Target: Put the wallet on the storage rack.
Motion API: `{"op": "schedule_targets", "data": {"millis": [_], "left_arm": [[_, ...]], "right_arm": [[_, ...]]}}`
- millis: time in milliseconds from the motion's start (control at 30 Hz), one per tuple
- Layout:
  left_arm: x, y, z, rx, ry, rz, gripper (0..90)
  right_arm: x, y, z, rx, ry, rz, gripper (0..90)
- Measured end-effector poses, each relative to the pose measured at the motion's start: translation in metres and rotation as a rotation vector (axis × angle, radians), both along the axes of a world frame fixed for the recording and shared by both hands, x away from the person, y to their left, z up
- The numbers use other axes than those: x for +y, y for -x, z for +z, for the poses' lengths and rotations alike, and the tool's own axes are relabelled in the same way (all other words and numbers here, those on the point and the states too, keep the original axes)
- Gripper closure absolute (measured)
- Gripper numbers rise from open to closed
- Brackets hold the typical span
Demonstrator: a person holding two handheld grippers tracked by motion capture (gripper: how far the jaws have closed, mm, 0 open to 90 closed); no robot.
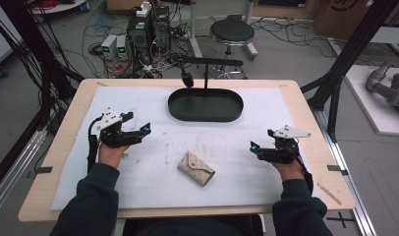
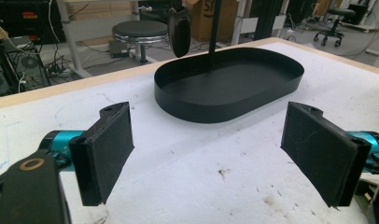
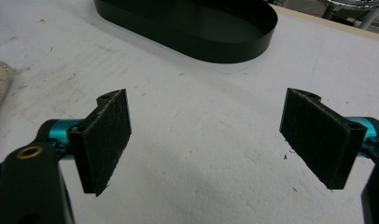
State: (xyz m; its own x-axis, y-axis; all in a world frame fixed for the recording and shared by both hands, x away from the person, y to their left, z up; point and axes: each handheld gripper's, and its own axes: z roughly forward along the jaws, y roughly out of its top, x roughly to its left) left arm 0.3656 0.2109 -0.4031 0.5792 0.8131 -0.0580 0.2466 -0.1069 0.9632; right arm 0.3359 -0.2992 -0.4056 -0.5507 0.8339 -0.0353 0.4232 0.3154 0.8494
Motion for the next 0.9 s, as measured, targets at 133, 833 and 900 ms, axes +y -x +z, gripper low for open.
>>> {"op": "schedule_targets", "data": {"millis": [133,833,900], "left_arm": [[0.002,0.001,-0.001,0.001,0.004,0.006,16.7],[0.007,0.006,-0.008,0.033,-0.007,0.033,17.1],[0.008,0.006,-0.009,0.037,-0.007,0.036,17.1]], "right_arm": [[0.006,0.001,0.0,-0.002,-0.001,0.025,16.7],[0.117,0.014,-0.016,0.082,0.053,0.339,16.7],[0.133,0.018,-0.02,0.092,0.05,0.377,16.7]]}}
